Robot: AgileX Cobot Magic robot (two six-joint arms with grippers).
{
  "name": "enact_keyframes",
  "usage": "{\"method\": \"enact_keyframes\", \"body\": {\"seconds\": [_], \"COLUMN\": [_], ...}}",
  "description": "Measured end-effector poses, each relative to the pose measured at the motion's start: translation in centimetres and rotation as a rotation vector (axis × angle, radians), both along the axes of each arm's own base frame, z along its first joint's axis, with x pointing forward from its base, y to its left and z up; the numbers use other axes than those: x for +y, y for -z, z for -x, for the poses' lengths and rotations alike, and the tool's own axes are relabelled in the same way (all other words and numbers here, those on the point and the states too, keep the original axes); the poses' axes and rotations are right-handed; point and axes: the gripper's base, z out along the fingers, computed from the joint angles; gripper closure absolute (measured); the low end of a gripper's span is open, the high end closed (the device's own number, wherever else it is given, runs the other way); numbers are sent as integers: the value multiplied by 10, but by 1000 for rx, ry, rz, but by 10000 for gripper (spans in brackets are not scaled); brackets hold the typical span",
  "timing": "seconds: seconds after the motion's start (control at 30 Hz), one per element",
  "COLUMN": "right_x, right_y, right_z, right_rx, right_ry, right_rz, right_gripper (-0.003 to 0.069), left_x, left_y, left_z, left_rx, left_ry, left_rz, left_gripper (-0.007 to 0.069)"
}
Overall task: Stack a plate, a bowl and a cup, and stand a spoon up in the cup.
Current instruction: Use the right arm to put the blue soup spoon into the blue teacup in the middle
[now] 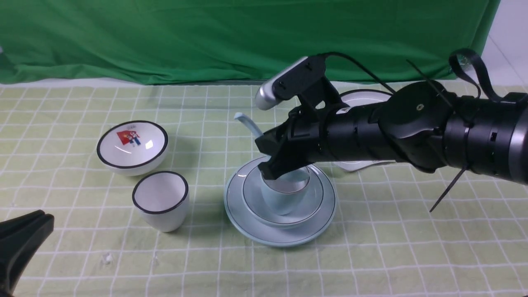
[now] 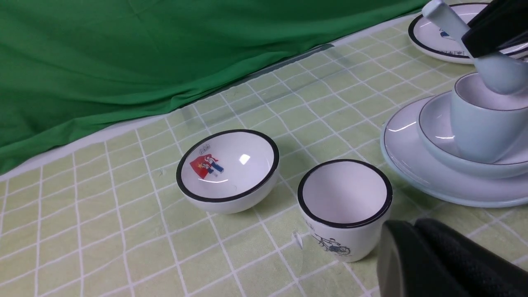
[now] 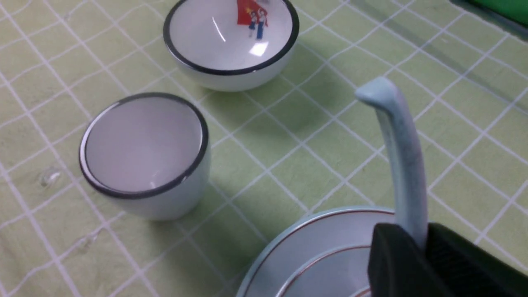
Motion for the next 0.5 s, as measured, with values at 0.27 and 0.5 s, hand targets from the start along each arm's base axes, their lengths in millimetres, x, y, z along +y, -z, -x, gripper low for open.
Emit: {"method": "enact_keyframes", "body": {"seconds": [0.27,0.5], "right_x": [1,-4], "right_y": [5,-25], "right_z": [-1,15], "right_rx": [13,11], "right_ry": [6,-58], "right_rz": [2,-25], "right_gripper": [451,487], "left_x": [0,-3], "left_y": [0,0], "left_z": [0,1], "left_rx": [2,26], "left_ry": [1,15], "left_rz": [4,87], "left_gripper": [655,655]}}
